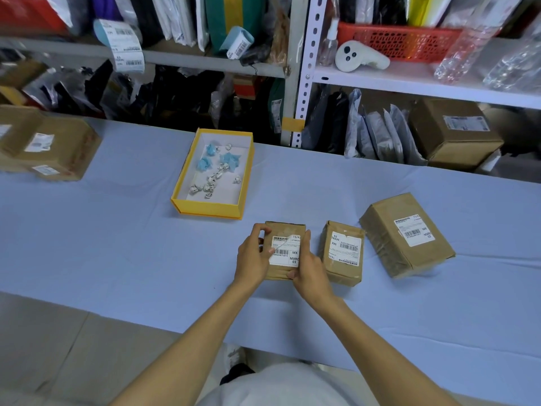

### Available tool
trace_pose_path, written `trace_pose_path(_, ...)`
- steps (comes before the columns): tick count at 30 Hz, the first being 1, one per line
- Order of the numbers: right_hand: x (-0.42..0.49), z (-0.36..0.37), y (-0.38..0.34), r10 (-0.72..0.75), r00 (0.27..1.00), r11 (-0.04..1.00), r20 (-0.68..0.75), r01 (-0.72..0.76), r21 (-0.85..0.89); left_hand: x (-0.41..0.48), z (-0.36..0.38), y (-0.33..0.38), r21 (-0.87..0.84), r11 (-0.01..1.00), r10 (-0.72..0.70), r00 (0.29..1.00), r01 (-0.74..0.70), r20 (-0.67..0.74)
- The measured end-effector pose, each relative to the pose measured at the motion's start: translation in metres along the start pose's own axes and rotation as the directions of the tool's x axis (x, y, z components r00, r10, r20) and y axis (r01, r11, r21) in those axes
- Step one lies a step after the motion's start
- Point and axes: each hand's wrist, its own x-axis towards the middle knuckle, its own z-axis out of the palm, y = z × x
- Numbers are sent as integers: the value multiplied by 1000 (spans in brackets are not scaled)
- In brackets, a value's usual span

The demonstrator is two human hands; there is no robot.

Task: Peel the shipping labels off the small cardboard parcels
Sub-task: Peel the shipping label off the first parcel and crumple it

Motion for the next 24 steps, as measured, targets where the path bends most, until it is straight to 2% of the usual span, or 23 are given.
trace_pose_path(4, 1, 0, 1, 1, 1000, 1000, 9, -1, 2, 3, 0, 2, 72, 997, 39, 999, -39, -5)
trace_pose_path(7, 2, 0, 3, 7, 1000, 1000, 24, -6, -8, 7, 1, 4, 7, 1000, 0, 1000, 0, -6)
trace_pose_path(10, 2, 1, 2, 13, 1000, 1000, 28, -12, -15, 11, 3, 7, -18, 999, -50, 997, 49, -64)
trace_pose_path(13, 1, 2, 3, 9, 999, 1000, 34, -8, -10, 15, 5, 8, 54, 997, -46, 992, 52, -115)
trace_pose_path(24, 2, -2, 0, 25, 999, 999, 38, -24, -35, 22, 2, 7, 208, 974, -80, 996, 85, -33)
